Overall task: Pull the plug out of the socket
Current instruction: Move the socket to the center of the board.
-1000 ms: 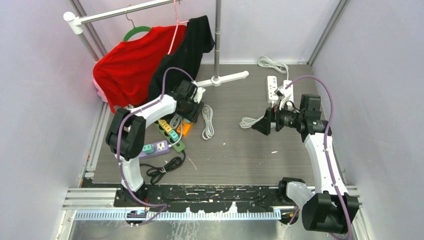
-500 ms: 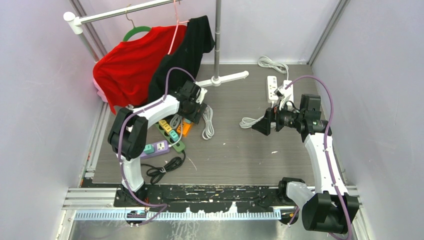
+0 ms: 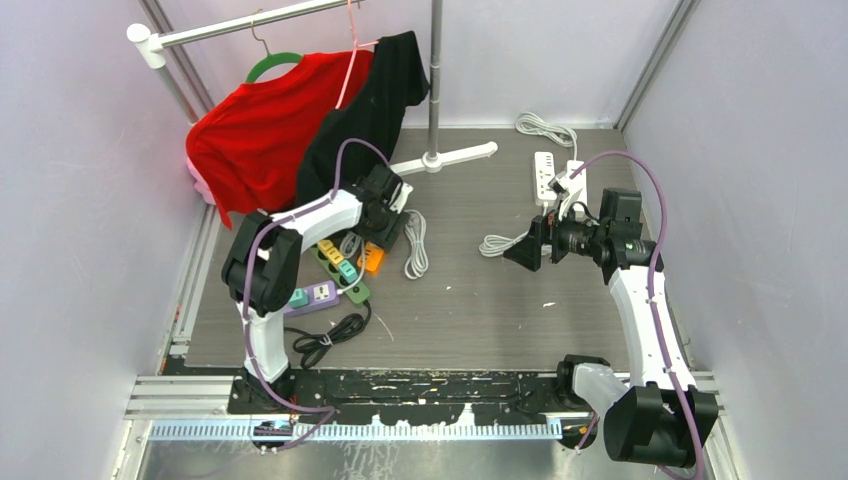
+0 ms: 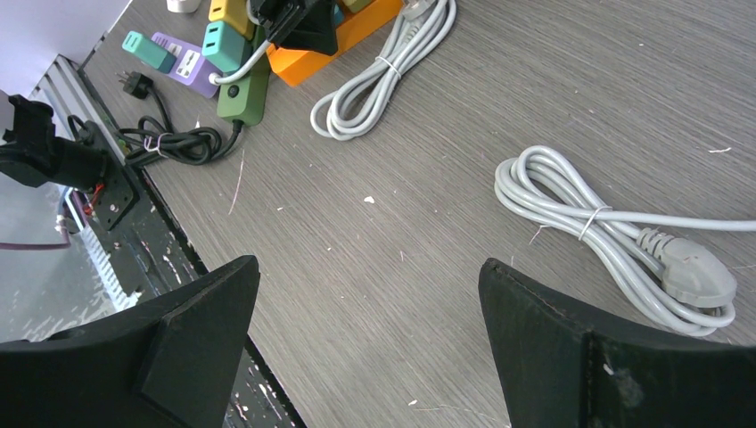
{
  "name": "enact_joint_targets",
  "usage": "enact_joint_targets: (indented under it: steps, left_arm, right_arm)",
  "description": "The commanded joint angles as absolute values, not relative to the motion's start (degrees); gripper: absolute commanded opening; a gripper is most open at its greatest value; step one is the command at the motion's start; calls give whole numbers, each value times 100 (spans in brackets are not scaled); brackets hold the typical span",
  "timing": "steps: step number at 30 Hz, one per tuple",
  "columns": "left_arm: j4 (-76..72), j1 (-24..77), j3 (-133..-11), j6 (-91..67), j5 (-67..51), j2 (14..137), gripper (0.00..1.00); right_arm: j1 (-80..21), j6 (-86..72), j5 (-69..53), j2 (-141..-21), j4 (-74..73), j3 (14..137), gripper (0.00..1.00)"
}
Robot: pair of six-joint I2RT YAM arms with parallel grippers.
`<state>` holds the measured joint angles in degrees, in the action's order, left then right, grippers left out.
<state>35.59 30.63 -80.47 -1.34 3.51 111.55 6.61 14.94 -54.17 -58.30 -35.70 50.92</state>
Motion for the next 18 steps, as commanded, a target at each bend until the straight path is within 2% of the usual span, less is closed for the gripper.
enact_joint_targets:
  steps: [1, 12, 18]
  left_arm:
    - [3859, 3117, -8011, -369, -195, 11126, 57]
    - [3632, 4019, -7746, -1145, -509, 10559, 49]
    - [3305, 4824, -7488, -1464, -217, 10399, 46]
  right_arm:
    - [669, 1600, -5572, -5737, -3560, 5168, 98]
    - [676, 1617, -5577, -5737, -3581, 5177, 98]
    - [677, 1639, -5581, -5724, -3597, 5177, 98]
